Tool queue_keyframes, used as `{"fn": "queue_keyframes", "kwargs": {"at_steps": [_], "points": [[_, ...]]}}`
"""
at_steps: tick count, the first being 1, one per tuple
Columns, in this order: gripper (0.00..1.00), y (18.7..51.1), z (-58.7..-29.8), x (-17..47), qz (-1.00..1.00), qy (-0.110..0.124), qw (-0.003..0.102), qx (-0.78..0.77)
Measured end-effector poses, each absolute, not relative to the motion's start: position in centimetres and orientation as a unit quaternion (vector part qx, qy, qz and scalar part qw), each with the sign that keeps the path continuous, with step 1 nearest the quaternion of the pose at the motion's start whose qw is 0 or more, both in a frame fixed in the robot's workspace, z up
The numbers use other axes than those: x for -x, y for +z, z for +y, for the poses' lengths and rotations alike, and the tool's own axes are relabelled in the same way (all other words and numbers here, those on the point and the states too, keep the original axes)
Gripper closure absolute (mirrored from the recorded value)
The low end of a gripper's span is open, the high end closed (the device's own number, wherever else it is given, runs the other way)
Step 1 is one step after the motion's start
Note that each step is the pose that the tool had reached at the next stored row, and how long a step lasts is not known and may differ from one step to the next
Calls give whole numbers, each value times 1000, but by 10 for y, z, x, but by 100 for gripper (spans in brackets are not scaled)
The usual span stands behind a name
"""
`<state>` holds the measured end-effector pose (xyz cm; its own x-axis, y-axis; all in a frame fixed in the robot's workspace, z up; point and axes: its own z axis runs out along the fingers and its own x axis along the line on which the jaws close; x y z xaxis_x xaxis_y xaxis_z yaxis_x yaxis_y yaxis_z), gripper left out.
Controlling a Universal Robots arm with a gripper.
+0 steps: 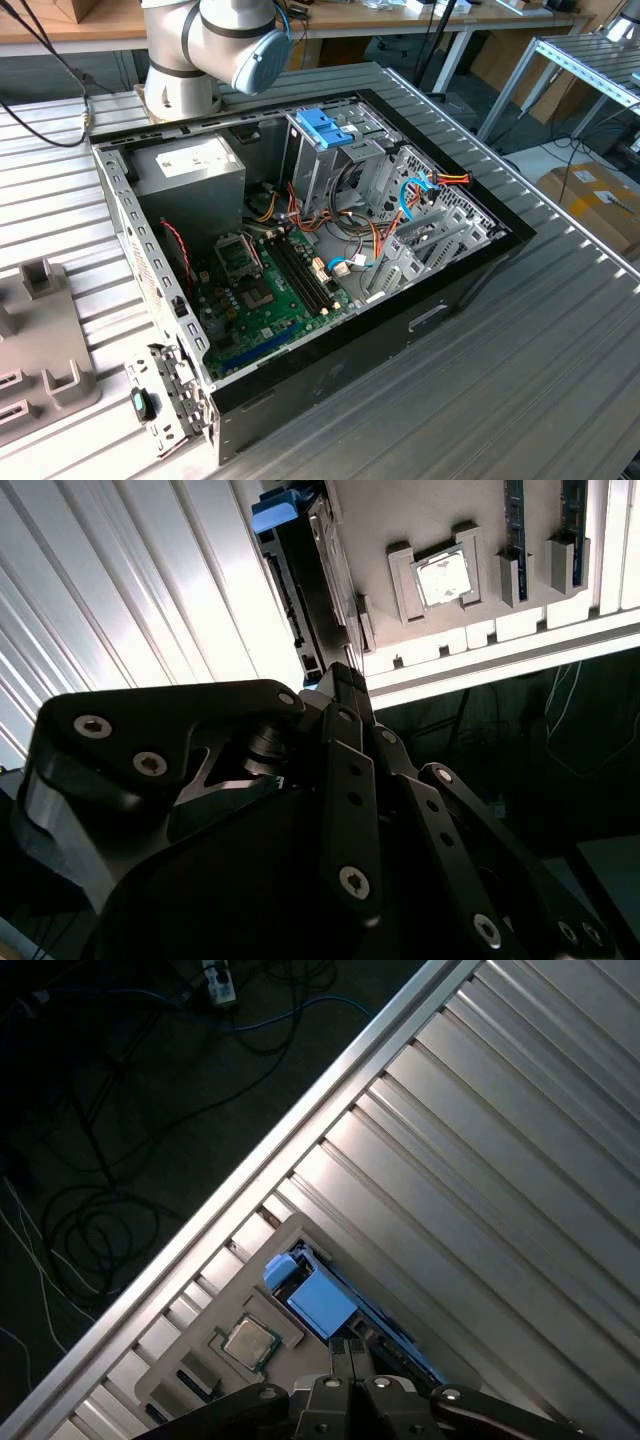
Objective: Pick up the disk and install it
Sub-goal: 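Pick up the disk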
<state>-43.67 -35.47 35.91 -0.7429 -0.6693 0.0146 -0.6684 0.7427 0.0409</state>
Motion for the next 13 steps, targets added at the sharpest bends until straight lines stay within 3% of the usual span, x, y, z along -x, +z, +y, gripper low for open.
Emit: {"fn": "queue_keyframes", "kwargs": {"at_steps": [13], "points": [[89,359,-355,437,-931,-16,14,-364]]}}
